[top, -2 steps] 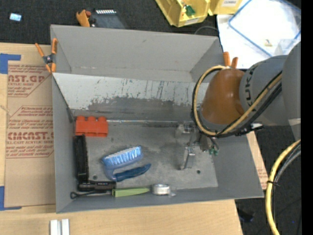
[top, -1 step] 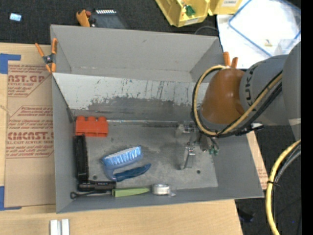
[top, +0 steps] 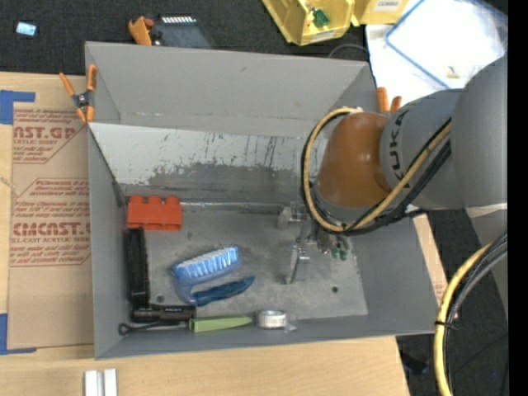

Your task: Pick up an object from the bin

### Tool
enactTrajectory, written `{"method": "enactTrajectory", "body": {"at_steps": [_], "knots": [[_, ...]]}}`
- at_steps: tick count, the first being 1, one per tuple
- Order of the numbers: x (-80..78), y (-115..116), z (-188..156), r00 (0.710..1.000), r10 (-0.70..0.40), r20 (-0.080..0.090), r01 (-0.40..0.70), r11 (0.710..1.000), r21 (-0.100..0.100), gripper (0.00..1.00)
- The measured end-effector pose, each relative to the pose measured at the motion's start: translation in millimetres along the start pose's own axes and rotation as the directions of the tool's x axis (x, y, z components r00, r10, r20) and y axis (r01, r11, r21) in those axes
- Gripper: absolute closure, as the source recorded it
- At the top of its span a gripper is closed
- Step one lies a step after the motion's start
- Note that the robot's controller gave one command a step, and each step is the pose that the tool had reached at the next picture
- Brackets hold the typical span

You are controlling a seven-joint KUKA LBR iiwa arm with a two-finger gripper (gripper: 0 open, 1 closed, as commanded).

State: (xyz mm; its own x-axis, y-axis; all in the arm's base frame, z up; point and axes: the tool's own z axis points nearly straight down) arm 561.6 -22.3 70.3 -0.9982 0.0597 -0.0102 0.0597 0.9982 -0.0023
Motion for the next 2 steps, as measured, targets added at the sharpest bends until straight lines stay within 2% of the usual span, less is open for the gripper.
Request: {"method": "enactTrajectory", "body": {"at_steps": [1,2], "knots": [[12.2,-25,0,0.992,-0.127,0.0,0.127,0.992,0.0,0.0],[-5.6,46,0,0.999,-0.039,0.003,0.039,0.999,-0.002,0.0]]}}
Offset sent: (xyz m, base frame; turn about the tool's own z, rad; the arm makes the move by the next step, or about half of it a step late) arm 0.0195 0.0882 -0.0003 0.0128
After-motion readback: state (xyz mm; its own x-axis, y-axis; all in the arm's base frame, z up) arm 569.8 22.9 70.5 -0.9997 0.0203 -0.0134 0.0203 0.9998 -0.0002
